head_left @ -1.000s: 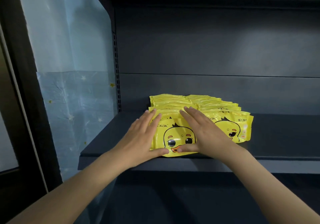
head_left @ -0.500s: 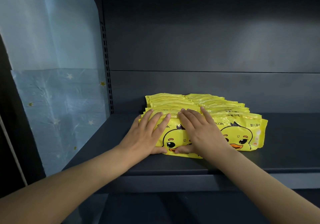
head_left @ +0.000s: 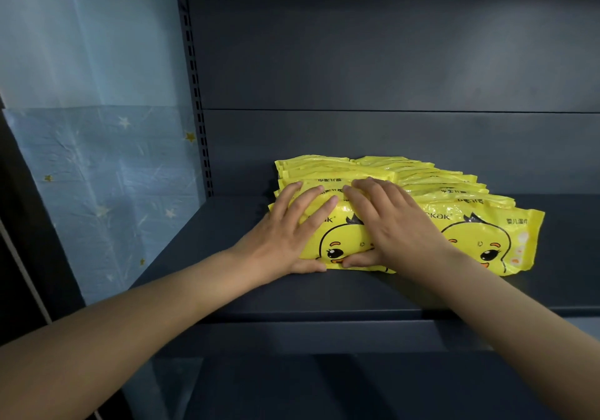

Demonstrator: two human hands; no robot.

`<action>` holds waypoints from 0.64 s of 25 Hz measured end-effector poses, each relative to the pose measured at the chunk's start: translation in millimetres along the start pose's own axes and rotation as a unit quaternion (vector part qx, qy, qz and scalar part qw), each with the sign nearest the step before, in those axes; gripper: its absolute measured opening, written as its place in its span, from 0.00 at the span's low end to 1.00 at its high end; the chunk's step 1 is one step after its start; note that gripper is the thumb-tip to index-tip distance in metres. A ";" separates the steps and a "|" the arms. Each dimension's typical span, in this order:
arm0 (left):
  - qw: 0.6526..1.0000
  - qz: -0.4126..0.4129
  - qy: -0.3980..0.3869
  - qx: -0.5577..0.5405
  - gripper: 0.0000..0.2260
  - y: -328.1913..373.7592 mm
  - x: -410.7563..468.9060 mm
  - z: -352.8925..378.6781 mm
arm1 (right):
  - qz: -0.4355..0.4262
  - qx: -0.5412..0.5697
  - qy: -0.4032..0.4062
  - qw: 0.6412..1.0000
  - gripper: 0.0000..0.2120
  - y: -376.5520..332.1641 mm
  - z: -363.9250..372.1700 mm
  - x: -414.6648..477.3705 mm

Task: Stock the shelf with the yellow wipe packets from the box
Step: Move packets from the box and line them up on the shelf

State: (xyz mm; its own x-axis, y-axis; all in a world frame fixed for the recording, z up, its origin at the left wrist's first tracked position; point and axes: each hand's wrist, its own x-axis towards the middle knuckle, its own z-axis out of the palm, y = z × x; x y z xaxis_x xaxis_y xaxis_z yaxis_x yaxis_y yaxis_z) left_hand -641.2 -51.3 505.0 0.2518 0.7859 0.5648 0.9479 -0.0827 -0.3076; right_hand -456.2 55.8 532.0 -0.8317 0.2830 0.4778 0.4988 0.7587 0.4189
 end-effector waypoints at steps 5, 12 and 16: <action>0.954 -0.142 -0.030 -0.262 0.54 -1.3 -8.7 -24.3 | -0.002 0.012 -0.020 1.000 0.53 0.4 -13.0 -7.2; 0.861 -0.305 -0.091 -0.398 0.62 4.1 -5.5 -21.1 | 0.000 0.055 -0.122 0.991 0.61 7.9 -23.0 -4.4; 0.858 -0.292 -0.075 -0.417 0.61 6.5 -5.7 -18.3 | -0.016 0.047 -0.071 0.996 0.57 3.2 -22.8 -13.2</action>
State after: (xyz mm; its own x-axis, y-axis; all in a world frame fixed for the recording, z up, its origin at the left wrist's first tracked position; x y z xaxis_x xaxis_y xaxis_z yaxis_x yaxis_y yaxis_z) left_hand -632.9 -67.6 513.7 -0.2818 0.9072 0.3125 0.7299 -0.0087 0.6835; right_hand -438.1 41.1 544.6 -0.8760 0.3326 0.3493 0.4523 0.8180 0.3554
